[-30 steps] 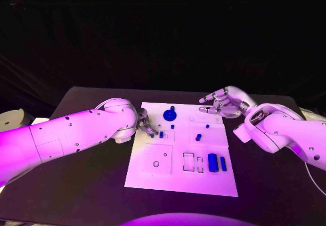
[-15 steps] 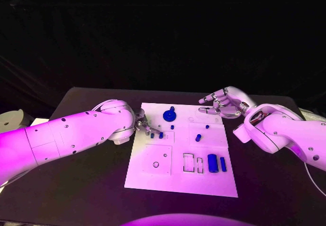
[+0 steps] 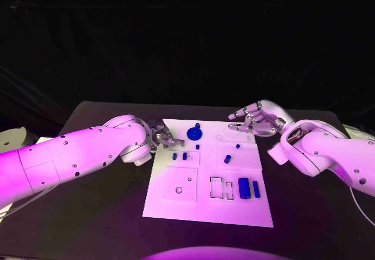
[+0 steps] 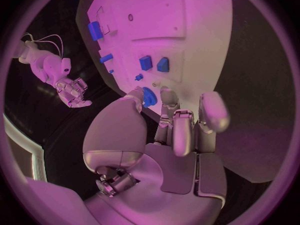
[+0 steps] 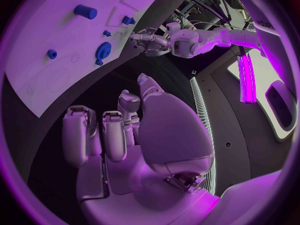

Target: Assemble the parts on the task board

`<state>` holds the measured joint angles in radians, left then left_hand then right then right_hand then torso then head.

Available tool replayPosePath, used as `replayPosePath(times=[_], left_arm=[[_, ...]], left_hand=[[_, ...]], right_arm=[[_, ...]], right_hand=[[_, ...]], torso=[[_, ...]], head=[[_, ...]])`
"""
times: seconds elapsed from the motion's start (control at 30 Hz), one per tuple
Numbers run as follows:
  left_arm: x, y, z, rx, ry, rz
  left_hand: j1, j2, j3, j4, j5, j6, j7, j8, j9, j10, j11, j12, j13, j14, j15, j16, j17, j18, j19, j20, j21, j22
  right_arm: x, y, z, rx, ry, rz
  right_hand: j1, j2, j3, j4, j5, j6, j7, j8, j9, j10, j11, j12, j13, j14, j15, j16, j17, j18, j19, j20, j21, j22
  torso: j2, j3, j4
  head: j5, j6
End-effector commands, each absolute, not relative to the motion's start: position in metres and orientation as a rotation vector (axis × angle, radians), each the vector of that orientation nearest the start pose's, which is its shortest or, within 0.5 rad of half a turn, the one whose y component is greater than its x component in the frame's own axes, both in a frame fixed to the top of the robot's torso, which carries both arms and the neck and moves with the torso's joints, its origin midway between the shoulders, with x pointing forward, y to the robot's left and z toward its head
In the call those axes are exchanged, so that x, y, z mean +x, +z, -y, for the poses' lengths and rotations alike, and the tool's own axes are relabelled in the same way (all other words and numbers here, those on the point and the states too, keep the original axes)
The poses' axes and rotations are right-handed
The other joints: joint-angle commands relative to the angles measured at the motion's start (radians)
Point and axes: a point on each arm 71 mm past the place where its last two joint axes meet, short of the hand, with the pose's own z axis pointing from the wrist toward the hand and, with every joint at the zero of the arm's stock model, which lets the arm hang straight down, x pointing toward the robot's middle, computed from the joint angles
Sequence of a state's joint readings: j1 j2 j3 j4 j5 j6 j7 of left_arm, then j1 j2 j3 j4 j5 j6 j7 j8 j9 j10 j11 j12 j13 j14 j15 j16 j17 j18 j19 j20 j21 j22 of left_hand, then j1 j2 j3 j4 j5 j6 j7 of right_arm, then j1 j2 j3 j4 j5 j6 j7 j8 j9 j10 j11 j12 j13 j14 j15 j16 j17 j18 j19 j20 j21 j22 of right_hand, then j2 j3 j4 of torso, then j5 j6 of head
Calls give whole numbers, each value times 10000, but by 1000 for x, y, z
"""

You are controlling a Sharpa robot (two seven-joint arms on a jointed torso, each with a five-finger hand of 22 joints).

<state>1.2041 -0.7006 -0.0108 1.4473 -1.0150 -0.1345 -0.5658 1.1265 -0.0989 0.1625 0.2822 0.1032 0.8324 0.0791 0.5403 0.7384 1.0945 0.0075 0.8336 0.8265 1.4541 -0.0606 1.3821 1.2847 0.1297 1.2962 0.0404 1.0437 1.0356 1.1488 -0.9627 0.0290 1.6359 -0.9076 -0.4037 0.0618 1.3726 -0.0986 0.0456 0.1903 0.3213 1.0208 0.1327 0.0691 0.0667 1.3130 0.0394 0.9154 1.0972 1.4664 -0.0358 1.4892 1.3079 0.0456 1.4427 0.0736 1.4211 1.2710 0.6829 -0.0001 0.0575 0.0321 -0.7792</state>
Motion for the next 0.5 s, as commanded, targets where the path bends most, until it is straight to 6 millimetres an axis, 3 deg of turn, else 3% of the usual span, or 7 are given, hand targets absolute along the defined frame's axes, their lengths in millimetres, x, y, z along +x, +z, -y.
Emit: replayPosePath(times=[0.03, 0.17, 0.23, 0.27, 0.33, 0.43, 0.5], left_arm=[[502, -196, -155, -4037, -8170, -19473], [502, -187, -141, -2196, -9041, -18242], [503, -185, -135, -1379, -9137, -17801], [503, -184, -130, -779, -9094, -17561], [504, -185, -126, -142, -8958, -17384], [504, -188, -118, 856, -8615, -17227], [505, -190, -114, 1281, -8405, -17270]], left_hand=[[1276, -25, 532, -344, 1, -665, 373, -282, -323, -1110, 321, -829, -630, -1191, 308, -2101, -1965, 451, -1467, 250, -2692, -2336], [3047, -312, 1669, -983, -2, -855, 772, -1098, -1389, -2155, 738, -2501, -2059, -3198, 696, -4932, -4807, 490, -2030, 574, -3845, -3070], [3409, -708, 2243, -1128, -45, -317, 654, -1750, -2376, -1700, 934, -3332, -3174, -3099, 695, -5157, -5156, 442, -1816, 773, -4140, -3335], [3655, -843, 2459, -1320, -7, -184, 780, -1997, -2706, -1731, 820, -3670, -3558, -3053, 646, -5193, -5254, 513, -1732, 699, -4168, -3370], [3555, -1185, 2677, -1430, -56, 309, 750, -2594, -3555, -1338, 842, -4385, -4565, -2904, 677, -5276, -5530, 537, -1563, 668, -4251, -3451], [3424, -1254, 2611, -1470, -79, 532, 700, -2849, -3917, -1281, 844, -4738, -5036, -2749, 688, -5267, -5659, 522, -1430, 694, -4324, -3526], [3123, -1376, 2307, -1381, -329, 549, 647, -3041, -4127, -1287, 842, -4916, -5279, -2614, 718, -5240, -5728, 526, -1319, 722, -4408, -3611]], right_arm=[[465, -170, 228, 3580, 10206, -16288], [465, -170, 227, 3573, 10224, -16294], [465, -170, 227, 3569, 10233, -16293], [465, -170, 227, 3567, 10240, -16293], [465, -170, 226, 3565, 10245, -16292], [466, -170, 226, 3560, 10257, -16290], [466, -170, 225, 3557, 10264, -16290]], right_hand=[[-88, 21, -39, 25, 49, 27, -19, 5, 2, -76, 24, -51, -9, 750, 36, -66, 1334, 181, -96, -6, -36, -8], [-88, 21, -39, 25, 49, 27, -19, 5, 2, -76, 24, -51, -9, 750, 36, -66, 1334, 181, -96, -6, -36, -8], [-88, 21, -39, 25, 49, 27, -19, 5, 2, -76, 24, -51, -9, 750, 36, -66, 1334, 181, -96, -6, -36, -8], [-88, 21, -39, 25, 49, 27, -19, 5, 2, -76, 24, -51, -9, 750, 36, -66, 1334, 181, -96, -6, -36, -8], [-88, 21, -39, 25, 49, 27, -19, 5, 2, -76, 24, -51, -9, 750, 36, -66, 1334, 181, -96, -6, -36, -8], [-86, 22, -44, 28, 59, 24, -19, 4, 2, -81, 23, -57, -17, 748, 37, -72, 1326, 182, -98, -6, -39, -13], [-86, 22, -44, 28, 59, 24, -19, 4, 2, -81, 23, -57, -17, 748, 37, -72, 1326, 182, -98, -6, -39, -13]], torso=[[4, -1, 5], [3, -12, -2], [8, -11, -10], [11, -10, -17], [15, -10, -19], [17, -9, -23], [17, -8, -23]], head=[[-33, 27], [-64, 62], [-74, 85], [-77, 91], [-87, 103], [-107, 119], [-115, 127]])
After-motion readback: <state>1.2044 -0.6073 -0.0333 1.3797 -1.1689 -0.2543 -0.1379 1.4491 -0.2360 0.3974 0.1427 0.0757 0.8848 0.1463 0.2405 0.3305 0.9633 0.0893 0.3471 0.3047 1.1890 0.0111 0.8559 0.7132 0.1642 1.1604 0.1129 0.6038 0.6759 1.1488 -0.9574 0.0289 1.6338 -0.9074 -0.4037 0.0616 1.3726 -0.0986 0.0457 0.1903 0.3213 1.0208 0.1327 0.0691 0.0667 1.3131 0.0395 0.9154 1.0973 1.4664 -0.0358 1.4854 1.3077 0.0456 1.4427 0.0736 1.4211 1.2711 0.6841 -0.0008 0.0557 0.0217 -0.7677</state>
